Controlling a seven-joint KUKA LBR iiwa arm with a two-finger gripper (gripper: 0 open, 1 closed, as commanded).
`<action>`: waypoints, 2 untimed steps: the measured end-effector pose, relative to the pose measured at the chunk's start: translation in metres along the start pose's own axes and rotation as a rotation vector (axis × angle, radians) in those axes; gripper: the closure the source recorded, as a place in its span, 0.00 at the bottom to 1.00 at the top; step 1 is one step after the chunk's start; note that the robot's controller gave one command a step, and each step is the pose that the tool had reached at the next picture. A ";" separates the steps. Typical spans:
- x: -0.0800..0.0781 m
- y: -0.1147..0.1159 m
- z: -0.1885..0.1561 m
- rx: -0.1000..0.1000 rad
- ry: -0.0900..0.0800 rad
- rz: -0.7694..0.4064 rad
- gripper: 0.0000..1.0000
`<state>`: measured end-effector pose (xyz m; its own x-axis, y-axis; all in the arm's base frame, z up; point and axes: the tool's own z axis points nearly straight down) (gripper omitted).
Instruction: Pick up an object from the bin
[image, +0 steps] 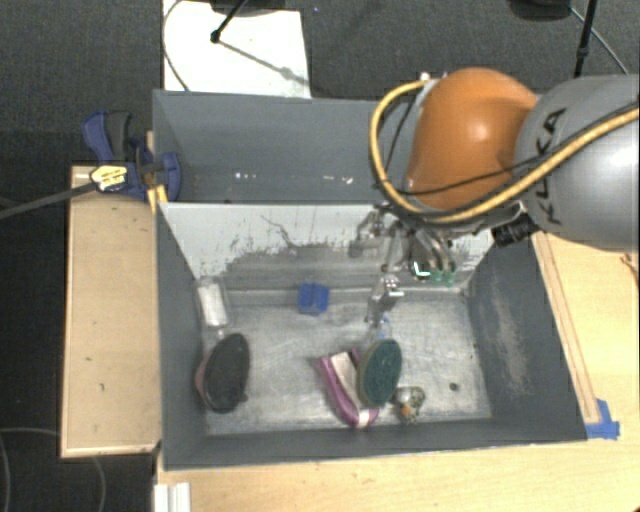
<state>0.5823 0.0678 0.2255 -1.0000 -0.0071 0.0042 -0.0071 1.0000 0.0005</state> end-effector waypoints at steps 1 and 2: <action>-0.014 0.015 0.135 0.001 -0.030 -0.147 0.00; -0.014 0.016 0.131 0.000 -0.029 -0.146 1.00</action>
Offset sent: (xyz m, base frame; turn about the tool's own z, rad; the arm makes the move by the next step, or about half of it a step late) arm 0.0062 0.0168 -0.1408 -0.1528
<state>0.5960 0.0838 0.0940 -0.9881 -0.1521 -0.0247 -0.1521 0.9884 -0.0009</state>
